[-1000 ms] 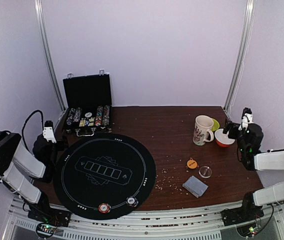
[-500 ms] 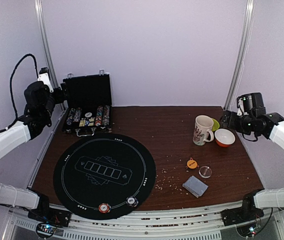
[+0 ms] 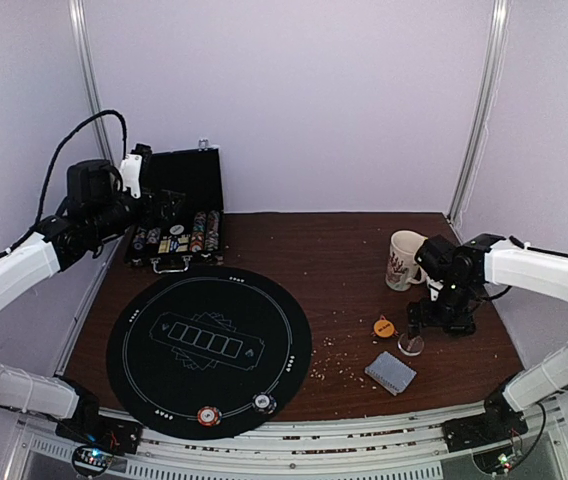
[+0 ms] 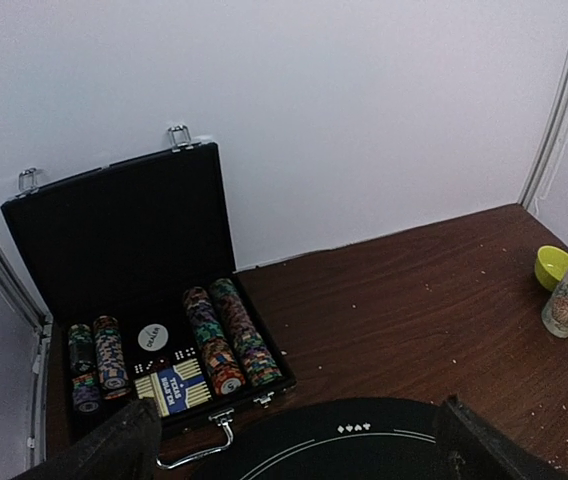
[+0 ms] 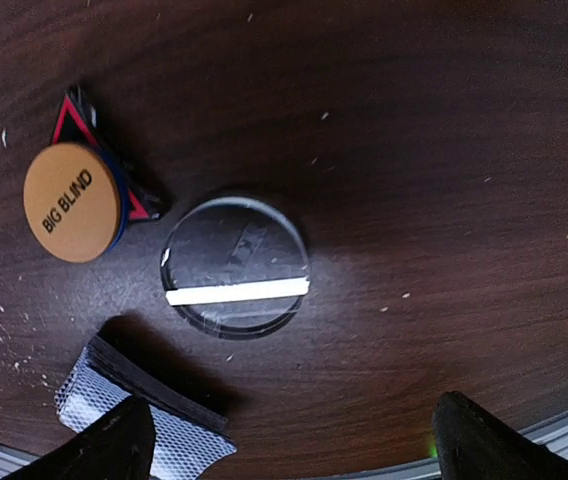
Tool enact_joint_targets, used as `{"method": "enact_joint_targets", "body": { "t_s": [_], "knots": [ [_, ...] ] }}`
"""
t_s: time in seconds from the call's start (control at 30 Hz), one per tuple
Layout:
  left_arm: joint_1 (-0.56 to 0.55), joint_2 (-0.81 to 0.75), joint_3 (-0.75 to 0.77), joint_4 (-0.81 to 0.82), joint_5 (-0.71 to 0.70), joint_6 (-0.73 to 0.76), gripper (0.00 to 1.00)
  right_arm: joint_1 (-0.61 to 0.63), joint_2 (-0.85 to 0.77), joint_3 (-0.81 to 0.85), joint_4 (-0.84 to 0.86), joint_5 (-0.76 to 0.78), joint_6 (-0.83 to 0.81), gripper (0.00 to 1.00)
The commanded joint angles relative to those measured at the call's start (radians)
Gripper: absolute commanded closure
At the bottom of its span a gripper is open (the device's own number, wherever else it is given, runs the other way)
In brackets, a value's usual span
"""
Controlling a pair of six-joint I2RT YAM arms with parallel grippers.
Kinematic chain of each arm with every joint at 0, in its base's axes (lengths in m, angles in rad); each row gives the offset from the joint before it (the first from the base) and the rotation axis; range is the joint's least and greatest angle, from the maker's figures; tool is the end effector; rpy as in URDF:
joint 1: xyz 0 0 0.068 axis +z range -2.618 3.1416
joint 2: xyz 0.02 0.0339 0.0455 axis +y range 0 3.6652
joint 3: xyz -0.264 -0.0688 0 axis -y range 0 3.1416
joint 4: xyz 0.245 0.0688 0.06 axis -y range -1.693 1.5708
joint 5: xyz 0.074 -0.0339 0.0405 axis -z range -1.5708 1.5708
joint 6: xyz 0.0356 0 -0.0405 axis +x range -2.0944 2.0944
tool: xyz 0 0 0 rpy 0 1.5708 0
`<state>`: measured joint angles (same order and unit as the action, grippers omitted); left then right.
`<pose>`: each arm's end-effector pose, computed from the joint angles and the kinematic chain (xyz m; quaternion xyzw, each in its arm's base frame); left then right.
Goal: Distribute texas hold em gaming equipment
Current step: Pick up the dealer button from the center of the board.
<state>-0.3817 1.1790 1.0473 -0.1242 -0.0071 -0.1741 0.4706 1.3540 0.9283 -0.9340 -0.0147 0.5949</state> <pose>0.2562 -0.1026 0.3571 0.0799 0.7875 -0.1649 0.5884 0.2084 0.1066 0.2176 0.0610 0.9925 0.0598 0.0870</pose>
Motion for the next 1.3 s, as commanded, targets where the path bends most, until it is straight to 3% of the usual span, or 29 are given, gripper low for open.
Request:
{"method": "enact_joint_targets", "body": {
  "t_s": [0.0,0.5,0.67,0.93,1.27],
  "knots": [
    [-0.008,-0.006,0.006,0.005,0.081,0.007,0.02,0.046,0.042,-0.018,0.042,-0.057,0.039,0.0],
    [-0.008,-0.036,-0.034,-0.012,0.029,0.029,0.02,0.043,0.239,-0.06,0.206,-0.06,-0.035,0.06],
    [-0.007,-0.039,-0.034,-0.025,0.02,0.034,0.02,0.036,0.287,-0.076,0.243,-0.058,-0.046,0.17],
    [-0.008,-0.042,-0.043,-0.031,0.011,0.052,0.02,0.034,0.289,-0.076,0.226,-0.032,-0.038,0.49],
    [-0.007,-0.033,-0.036,-0.029,-0.004,0.067,0.02,0.035,0.195,0.088,0.022,0.113,-0.029,0.58]
  ]
}}
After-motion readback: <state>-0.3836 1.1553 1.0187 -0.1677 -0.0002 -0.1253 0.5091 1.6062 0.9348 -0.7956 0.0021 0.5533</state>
